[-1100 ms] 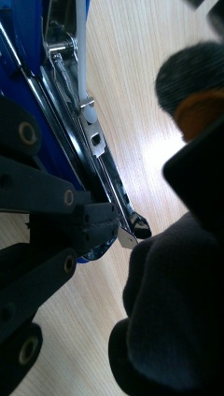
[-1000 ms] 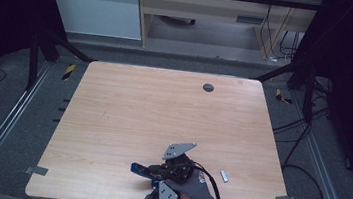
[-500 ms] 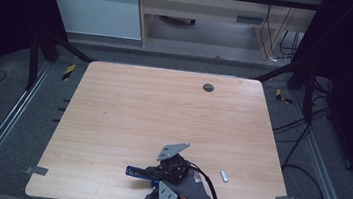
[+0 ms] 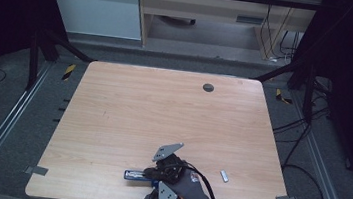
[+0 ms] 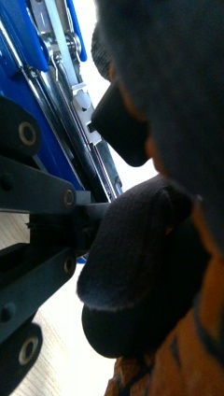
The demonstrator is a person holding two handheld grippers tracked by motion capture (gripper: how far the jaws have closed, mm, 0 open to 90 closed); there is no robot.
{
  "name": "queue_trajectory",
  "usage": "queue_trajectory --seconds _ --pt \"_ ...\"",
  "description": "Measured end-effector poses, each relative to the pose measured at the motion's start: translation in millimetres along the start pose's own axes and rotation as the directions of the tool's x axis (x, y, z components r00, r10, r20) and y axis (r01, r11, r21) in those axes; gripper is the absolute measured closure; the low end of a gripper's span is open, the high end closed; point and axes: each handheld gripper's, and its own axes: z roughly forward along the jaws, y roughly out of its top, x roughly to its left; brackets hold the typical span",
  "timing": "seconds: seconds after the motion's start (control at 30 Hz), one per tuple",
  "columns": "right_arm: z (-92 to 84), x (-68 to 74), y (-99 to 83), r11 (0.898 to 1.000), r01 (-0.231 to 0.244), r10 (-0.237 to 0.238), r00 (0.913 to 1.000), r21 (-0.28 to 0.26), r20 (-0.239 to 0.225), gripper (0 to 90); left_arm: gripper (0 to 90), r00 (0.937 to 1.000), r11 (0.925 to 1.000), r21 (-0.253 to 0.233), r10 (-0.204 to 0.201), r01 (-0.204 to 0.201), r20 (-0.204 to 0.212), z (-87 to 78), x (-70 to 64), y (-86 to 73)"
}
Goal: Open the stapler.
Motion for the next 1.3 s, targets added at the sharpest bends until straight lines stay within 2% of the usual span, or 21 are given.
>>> queue_trajectory --seconds 0.13,0.47,0.67,0.8,0.97,1.03,1.3 --pt "1.4 -0.1 1.0 1.000 -0.006 0.006 1.0000 0.014 0.003 90.0 90.0 1.0000 1.0000 0.001 0.001 -0.001 0.001 0.0 0.1 0.1" --pt "0.3 -0.7 0.1 1.000 -0.006 0.006 0.9999 0.007 0.009 90.0 90.0 1.0000 1.0000 0.002 -0.002 0.002 0.003 0.1 0.5 0.4" --pt "-6.9 -5.9 -4.5 0.999 -0.026 0.027 0.9996 -0.048 0.009 90.0 90.0 1.0000 1.0000 0.004 -0.006 0.006 0.002 -0.6 1.0 0.7" --pt "-15.5 -9.8 -5.4 0.995 -0.033 0.037 0.9989 -0.098 0.030 89.0 90.0 1.0000 0.9999 0.009 -0.008 0.008 0.004 -0.9 1.9 1.2" --pt "-30.2 -15.4 -6.8 0.986 -0.048 0.061 0.9950 -0.162 0.079 86.5 89.9 0.9999 0.9998 0.015 -0.013 0.013 0.007 -2.1 3.4 2.9" --pt "-36.1 -17.3 -8.3 0.981 -0.054 0.074 0.9924 -0.186 0.098 85.2 87.2 0.9999 0.9999 0.012 -0.011 0.011 0.006 -3.8 3.5 4.4" --pt "-62.5 -24.8 -16.5 0.960 -0.069 0.119 0.9775 -0.271 0.174 78.7 82.4 0.9994 0.9998 0.014 -0.013 0.013 0.032 -13.0 10.7 14.1"
